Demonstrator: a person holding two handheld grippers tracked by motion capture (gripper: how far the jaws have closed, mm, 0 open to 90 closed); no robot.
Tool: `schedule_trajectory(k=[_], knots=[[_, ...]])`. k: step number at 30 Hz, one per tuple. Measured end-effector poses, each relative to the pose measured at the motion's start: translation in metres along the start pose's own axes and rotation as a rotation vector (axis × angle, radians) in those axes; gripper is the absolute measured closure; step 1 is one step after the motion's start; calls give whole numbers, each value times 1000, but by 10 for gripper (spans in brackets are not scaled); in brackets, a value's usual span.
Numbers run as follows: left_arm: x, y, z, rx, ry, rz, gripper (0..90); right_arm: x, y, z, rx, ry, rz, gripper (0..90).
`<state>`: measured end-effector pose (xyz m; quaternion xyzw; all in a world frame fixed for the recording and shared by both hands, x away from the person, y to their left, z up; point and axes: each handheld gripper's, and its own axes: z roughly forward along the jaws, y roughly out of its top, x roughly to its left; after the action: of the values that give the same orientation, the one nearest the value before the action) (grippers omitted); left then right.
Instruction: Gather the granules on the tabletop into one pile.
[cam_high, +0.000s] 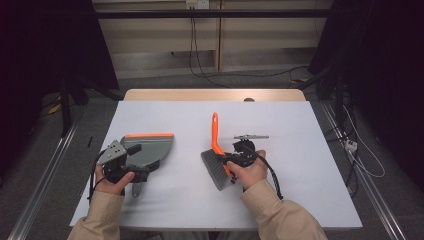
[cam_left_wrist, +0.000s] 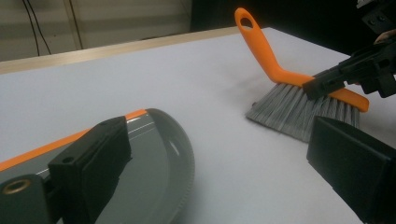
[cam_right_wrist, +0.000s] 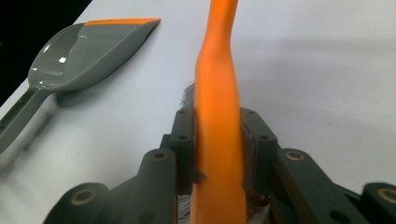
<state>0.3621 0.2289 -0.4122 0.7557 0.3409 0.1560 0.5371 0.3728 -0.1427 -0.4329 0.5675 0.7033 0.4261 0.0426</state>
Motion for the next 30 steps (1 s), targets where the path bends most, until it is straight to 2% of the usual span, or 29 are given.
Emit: schedule_trajectory(k=[24, 26, 30], knots=[[-1, 0, 1, 4, 5, 2, 59, -14, -1, -14, -18, -35, 14, 705], [-1, 0, 2, 5, 2, 2, 59, -15, 0, -15, -27, -27, 20, 706], [-1, 0, 2, 4, 3, 0, 59, -17, 2, -17, -43, 11, 64, 713]])
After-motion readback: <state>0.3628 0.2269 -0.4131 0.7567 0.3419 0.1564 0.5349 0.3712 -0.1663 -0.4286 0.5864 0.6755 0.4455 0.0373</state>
